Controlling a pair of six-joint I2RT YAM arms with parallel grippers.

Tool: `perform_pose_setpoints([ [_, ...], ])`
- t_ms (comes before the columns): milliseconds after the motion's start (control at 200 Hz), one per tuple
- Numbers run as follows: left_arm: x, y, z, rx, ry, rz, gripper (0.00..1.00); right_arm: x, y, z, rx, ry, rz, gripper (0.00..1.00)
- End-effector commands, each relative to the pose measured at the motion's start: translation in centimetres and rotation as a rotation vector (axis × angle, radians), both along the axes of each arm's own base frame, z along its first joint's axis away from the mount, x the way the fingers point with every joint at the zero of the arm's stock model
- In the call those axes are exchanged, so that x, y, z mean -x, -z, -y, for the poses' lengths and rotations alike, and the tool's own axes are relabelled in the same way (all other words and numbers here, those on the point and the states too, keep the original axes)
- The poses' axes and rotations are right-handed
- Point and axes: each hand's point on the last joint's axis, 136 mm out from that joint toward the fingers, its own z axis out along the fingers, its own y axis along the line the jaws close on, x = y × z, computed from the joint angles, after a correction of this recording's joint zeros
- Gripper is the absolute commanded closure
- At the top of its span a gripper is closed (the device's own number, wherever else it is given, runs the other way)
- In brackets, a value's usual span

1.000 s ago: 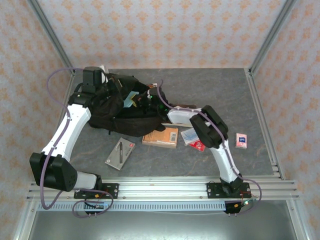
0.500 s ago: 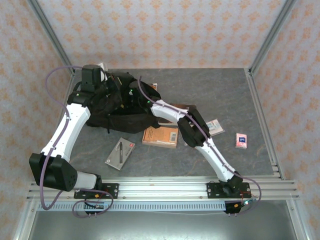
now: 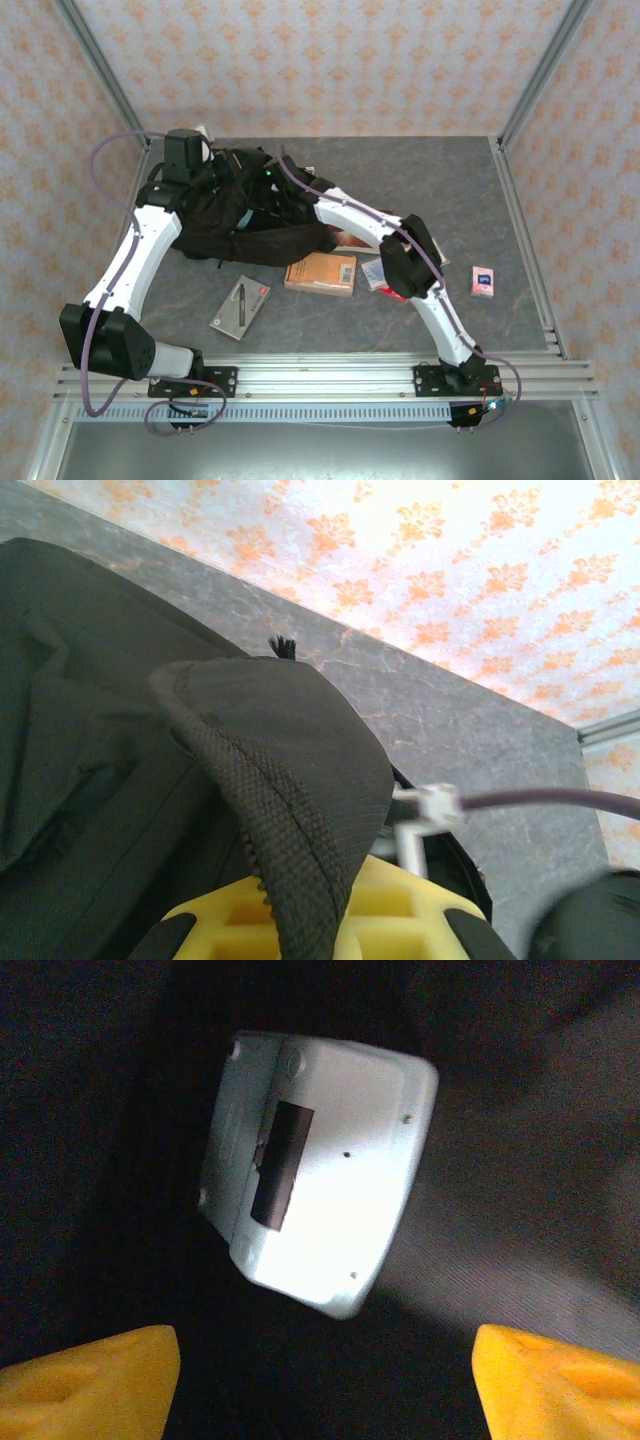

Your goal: Pack the student bag

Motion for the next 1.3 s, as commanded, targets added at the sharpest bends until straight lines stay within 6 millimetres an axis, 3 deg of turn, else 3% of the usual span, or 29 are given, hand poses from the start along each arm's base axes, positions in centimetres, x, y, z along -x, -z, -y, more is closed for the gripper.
perform_pose_setpoints([
  [0,0.0,-2.9,-1.9,-0.028,-0.077,0.089,1.0,0.2,-3.1,3.5,0.103,0.005,0.111,0.25],
  [180,0.5,-2.5,-2.2,-0.018,-0.102,0.082,1.0,0.5,-4.9,8.3,0.178,0.095,0.132,0.31],
  [320,1.1,-1.1,-2.2,0.076,-0.152,0.043,1.0,2.2,-8.3,13.3,0.253,0.163,0.209,0.32],
  [430,1.8,0.1,-2.5,0.141,-0.216,0.008,1.0,3.6,-9.8,18.5,0.343,0.263,0.235,0.32],
  [540,2.2,-0.3,-3.0,0.156,-0.251,0.026,1.0,5.0,-10.1,24.9,0.45,0.379,0.221,0.32],
  [636,2.0,-1.0,-3.0,0.15,-0.247,0.039,1.0,6.2,-8.9,31.1,0.513,0.471,0.171,0.27],
  [766,1.3,-1.1,-2.4,0.195,-0.236,0.041,1.0,7.7,-7.0,39.4,0.597,0.612,0.101,0.0],
  [976,0.4,0.0,-1.3,0.25,-0.199,0.016,1.0,11.5,-1.5,51.5,0.632,1.014,-0.163,0.01],
  [1106,0.4,1.1,-1.3,0.289,-0.204,0.006,1.0,13.1,2.2,56.1,0.576,1.247,-0.287,0.01],
  [1291,-0.1,1.8,-1.0,0.389,-0.192,-0.01,1.0,13.0,6.4,58.9,0.529,1.334,-0.377,0.01],
])
